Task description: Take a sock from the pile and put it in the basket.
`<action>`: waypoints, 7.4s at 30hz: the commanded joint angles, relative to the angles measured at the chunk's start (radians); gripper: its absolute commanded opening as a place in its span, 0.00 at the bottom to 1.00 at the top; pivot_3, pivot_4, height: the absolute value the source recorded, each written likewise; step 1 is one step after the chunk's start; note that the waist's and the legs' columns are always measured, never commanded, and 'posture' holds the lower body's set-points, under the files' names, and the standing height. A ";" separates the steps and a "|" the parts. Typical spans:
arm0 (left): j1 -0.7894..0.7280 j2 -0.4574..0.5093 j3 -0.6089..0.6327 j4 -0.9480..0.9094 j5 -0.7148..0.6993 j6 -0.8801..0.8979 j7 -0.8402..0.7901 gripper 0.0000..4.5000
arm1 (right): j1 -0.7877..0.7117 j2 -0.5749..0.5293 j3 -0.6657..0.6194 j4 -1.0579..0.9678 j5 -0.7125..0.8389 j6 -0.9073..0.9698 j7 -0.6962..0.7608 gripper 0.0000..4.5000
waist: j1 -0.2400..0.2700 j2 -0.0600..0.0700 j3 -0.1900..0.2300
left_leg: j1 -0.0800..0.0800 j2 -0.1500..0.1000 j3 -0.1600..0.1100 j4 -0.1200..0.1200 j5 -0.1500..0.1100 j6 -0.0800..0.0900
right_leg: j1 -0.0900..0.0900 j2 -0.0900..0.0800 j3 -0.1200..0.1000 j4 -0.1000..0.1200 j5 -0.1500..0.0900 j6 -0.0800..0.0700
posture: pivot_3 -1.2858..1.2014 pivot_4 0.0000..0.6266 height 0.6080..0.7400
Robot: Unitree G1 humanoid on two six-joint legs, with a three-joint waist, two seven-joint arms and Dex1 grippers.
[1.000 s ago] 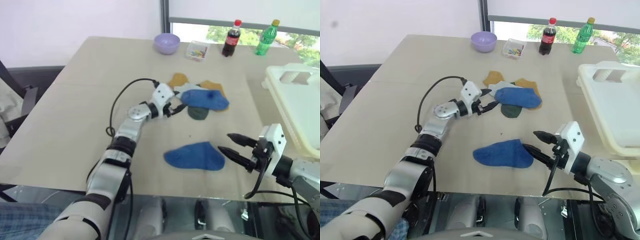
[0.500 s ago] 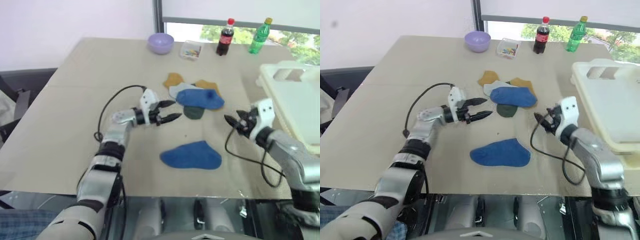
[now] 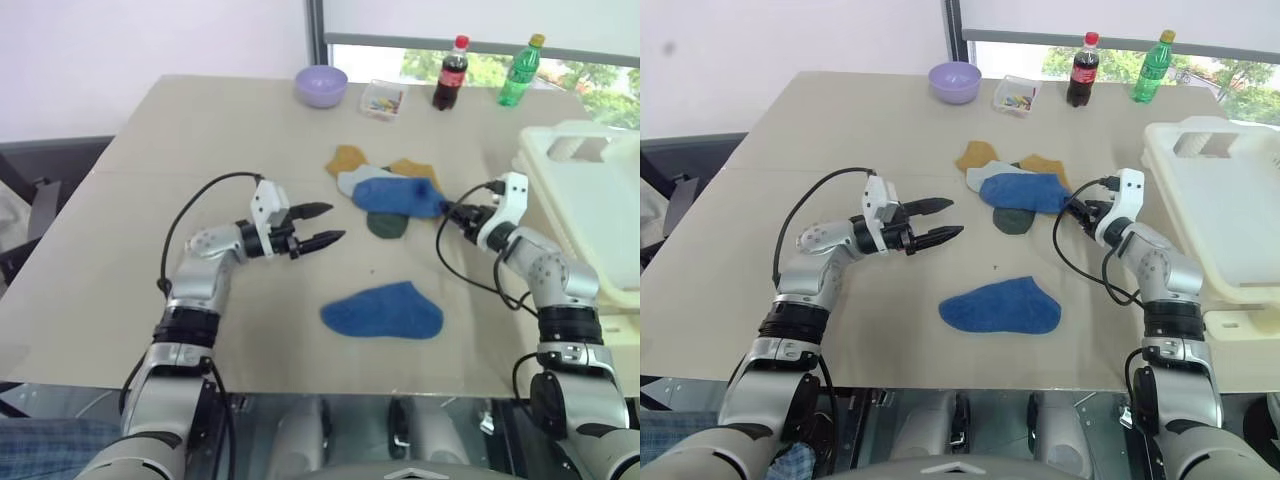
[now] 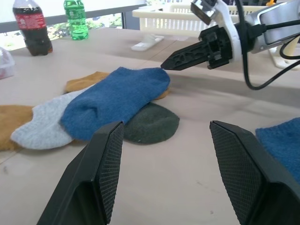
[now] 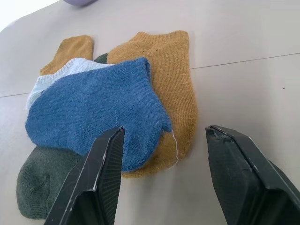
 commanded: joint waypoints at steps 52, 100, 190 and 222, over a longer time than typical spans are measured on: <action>0.110 0.035 -0.005 -0.120 -0.003 0.031 0.094 0.72 | 0.145 0.023 0.127 -0.690 0.252 0.573 -0.039 0.01 | 0.003 0.001 0.001 | -0.001 0.000 0.000 0.000 0.000 0.000 | -0.004 -0.001 0.002 0.004 0.000 0.000 | 0.52 0.24 0.97; 0.181 0.097 -0.137 -0.054 0.152 0.089 0.069 0.01 | 0.294 -0.021 0.109 -0.730 0.180 0.517 -0.083 0.00 | 0.007 0.003 0.000 | 0.001 0.001 -0.003 -0.001 0.000 0.000 | -0.004 -0.001 0.002 0.003 -0.004 0.001 | 0.52 0.24 0.97; 0.545 0.119 -0.059 -0.689 -0.267 0.579 0.271 0.00 | 0.736 -0.559 0.296 -1.197 0.245 0.014 -0.265 0.68 | 0.028 0.002 0.000 | 0.000 0.000 -0.002 -0.011 0.000 0.000 | -0.005 0.000 0.004 -0.008 -0.006 0.000 | 0.52 0.24 0.97; 0.462 0.124 -0.094 -0.538 -0.200 0.546 0.193 0.46 | 0.436 -0.400 0.553 -0.451 -0.373 -0.545 0.573 0.35 | 0.027 -0.001 -0.001 | 0.003 0.000 0.000 -0.007 0.000 0.000 | -0.001 0.001 0.003 -0.006 -0.005 0.000 | 0.52 0.24 0.97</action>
